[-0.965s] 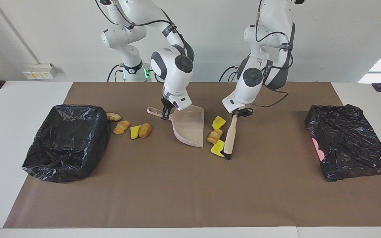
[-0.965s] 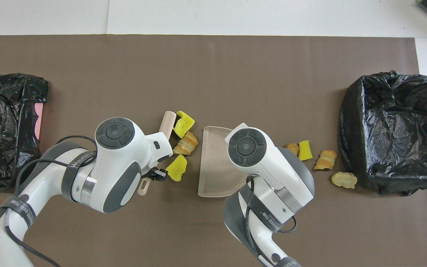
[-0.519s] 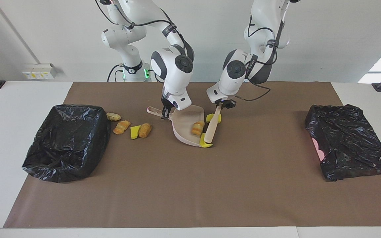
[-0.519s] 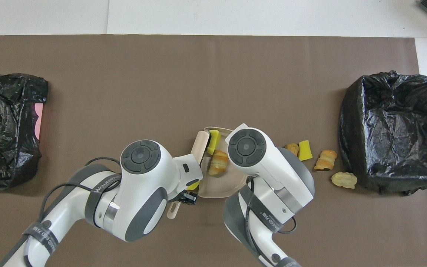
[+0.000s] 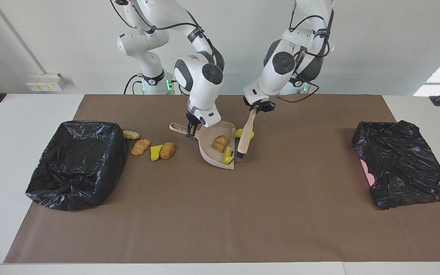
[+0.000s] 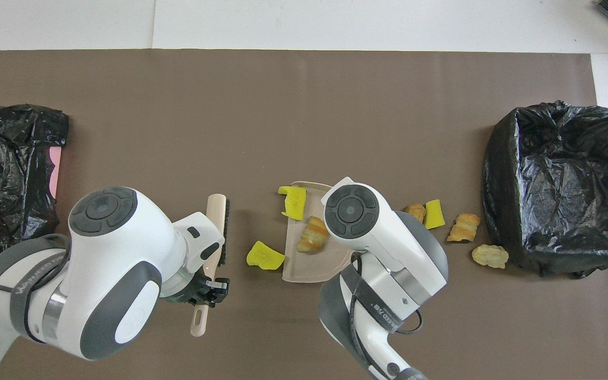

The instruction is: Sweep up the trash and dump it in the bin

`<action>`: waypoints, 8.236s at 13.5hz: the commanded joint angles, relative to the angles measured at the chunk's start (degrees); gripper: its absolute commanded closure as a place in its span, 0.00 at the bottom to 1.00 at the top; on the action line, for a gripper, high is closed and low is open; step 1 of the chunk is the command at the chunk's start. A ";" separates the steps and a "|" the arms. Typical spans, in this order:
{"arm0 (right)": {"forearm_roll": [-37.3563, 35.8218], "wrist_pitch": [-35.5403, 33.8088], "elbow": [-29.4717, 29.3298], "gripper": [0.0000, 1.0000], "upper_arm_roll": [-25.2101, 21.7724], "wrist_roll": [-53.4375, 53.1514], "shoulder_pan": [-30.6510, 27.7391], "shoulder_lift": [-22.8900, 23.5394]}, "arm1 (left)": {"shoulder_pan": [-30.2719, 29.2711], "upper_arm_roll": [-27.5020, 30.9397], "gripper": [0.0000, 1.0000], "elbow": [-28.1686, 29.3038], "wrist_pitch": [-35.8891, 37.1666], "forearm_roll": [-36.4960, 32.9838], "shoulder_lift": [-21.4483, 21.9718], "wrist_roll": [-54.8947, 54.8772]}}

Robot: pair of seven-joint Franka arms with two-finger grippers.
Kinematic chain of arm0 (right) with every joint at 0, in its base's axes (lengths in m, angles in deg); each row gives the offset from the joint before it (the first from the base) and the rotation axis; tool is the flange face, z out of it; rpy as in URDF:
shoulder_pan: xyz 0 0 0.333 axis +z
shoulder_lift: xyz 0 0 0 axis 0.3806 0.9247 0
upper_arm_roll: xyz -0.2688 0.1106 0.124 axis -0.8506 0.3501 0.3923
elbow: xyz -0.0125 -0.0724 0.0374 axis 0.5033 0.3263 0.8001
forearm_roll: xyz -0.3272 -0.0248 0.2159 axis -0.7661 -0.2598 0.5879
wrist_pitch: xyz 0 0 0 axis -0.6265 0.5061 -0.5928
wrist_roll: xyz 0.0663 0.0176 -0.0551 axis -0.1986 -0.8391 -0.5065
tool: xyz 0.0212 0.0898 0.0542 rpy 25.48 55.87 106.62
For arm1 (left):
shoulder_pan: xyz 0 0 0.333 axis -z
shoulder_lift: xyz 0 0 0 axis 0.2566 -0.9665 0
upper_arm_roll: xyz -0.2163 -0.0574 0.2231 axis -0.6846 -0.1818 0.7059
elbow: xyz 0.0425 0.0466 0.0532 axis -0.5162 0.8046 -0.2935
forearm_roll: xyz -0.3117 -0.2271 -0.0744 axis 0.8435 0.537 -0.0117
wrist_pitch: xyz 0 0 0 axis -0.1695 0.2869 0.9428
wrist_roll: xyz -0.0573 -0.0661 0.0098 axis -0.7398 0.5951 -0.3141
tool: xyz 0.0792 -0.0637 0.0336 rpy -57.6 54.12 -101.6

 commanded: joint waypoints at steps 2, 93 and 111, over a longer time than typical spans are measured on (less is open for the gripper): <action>-0.41 0.17 1.94 1.00 0.42 -2.23 -0.23 -1.56 | 3.52 -0.92 1.00 15.54 -2.15 1.90 11.89 7.70; -20.48 9.50 -6.22 1.00 1.99 55.87 -43.56 -15.36 | -21.15 1.45 0.00 -29.08 7.07 -13.91 -0.92 -20.85; 9.07 -10.46 -7.20 1.00 4.02 -20.81 -34.88 -13.87 | -17.98 1.10 0.00 -28.63 8.22 -14.44 -1.00 -21.29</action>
